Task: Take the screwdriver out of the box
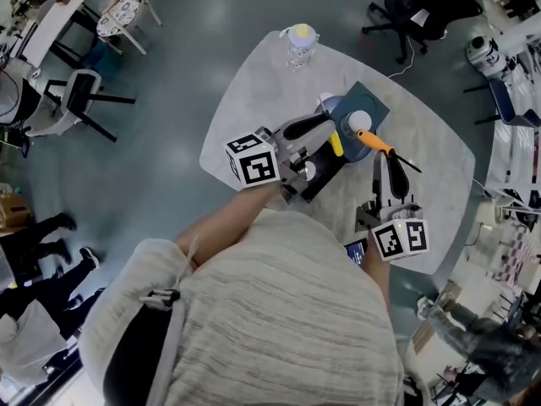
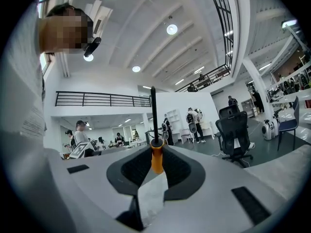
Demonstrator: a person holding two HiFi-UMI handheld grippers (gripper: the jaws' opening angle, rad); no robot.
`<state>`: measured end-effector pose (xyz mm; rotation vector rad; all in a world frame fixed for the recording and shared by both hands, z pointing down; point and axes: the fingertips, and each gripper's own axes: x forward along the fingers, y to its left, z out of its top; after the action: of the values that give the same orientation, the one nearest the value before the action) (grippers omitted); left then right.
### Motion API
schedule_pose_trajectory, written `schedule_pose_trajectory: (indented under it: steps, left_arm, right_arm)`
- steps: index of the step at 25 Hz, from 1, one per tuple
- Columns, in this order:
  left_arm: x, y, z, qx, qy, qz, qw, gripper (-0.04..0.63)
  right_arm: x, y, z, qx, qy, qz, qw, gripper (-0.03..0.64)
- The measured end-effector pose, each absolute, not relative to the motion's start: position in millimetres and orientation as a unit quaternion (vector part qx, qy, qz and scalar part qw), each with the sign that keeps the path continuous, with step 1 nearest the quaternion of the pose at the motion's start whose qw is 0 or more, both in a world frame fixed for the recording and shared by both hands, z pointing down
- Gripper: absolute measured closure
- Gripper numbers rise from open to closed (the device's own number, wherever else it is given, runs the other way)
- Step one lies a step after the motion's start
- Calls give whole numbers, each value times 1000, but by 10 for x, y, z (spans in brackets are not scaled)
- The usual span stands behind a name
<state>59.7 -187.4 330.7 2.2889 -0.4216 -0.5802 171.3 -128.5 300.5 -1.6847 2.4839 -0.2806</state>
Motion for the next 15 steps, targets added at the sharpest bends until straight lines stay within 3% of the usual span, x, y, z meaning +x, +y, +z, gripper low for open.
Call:
schedule_pose_trajectory:
  steps: [15]
  left_arm:
    - [761,-1770,3343,895,-173,-209,354,514]
  right_arm:
    - [1781,-1254,3074,-540,835,-87,59,549]
